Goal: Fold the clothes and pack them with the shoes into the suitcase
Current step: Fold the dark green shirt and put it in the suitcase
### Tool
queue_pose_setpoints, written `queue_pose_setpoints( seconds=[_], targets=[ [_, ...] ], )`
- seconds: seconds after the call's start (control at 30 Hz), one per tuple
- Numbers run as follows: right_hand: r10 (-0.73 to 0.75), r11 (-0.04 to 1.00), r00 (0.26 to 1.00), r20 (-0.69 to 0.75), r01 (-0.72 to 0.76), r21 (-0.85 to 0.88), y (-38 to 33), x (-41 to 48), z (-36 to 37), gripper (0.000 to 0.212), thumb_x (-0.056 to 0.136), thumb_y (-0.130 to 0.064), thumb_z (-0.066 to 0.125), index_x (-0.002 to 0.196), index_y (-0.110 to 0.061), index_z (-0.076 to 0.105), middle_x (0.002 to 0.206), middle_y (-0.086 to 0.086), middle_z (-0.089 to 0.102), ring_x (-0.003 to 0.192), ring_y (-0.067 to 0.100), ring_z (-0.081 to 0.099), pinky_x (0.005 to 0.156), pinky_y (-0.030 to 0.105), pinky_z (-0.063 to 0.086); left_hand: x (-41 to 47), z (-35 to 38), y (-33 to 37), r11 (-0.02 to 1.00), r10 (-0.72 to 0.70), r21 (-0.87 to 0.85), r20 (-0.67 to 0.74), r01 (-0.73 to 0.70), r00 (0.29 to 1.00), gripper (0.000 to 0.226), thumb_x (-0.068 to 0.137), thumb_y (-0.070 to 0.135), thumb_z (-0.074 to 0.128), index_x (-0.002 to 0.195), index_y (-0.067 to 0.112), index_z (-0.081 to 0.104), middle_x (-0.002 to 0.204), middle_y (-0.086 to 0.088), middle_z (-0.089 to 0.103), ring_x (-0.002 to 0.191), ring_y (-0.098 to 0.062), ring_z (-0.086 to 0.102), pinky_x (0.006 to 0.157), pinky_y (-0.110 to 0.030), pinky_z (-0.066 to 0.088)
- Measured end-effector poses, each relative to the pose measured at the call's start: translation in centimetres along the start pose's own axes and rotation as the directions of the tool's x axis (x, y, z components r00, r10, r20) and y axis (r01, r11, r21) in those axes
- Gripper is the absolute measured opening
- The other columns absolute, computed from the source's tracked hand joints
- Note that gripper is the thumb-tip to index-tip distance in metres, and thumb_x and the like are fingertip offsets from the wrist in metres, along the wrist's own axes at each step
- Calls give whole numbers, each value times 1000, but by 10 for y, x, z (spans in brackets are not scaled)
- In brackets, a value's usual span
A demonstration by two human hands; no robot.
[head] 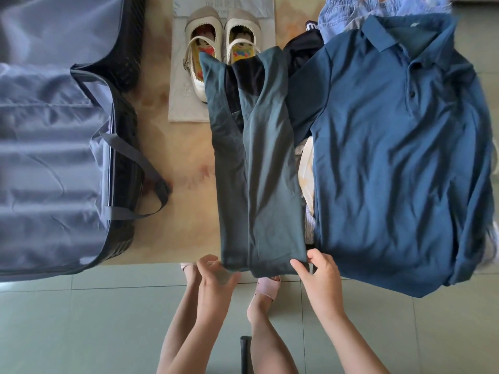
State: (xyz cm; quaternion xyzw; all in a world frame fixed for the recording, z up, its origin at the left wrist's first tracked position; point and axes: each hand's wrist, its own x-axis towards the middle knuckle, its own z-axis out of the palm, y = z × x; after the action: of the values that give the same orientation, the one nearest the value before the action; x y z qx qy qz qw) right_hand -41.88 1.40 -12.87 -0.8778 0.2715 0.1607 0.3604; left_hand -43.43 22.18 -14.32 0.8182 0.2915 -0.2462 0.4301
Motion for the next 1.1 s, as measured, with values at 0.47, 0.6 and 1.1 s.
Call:
queue_pose_setpoints(
  seconds=[0.47,0.6,1.1],
  targets=[
    [17,995,984,175,-34,98,-16,-12,-21,17,81,-21,72,87,-25,56,74,-12,65,67,9,61,64,36,49,-30,-8,1,940,-23,-340,34,33,999,53,81,4,69,109,38,38,94,-10,61,78,-19,69,73,-40,57],
    [0,992,982,189,-23,120,-24,-13,-27,23,82,-17,71,95,-27,57,78,-11,68,71,8,62,65,31,50,-32,-13,2,918,-21,-397,1,20,1000,55,83,3,68,121,32,41,107,0,61,85,-12,68,71,-28,54],
    [116,982,961,252,-150,119,-11,-9,-29,47,79,3,69,116,-21,52,95,1,66,87,16,64,76,32,51,-34,-9,10,859,-156,-461,179,223,971,69,79,0,72,135,21,37,93,6,74,93,-13,70,91,-44,53]
  ],
)
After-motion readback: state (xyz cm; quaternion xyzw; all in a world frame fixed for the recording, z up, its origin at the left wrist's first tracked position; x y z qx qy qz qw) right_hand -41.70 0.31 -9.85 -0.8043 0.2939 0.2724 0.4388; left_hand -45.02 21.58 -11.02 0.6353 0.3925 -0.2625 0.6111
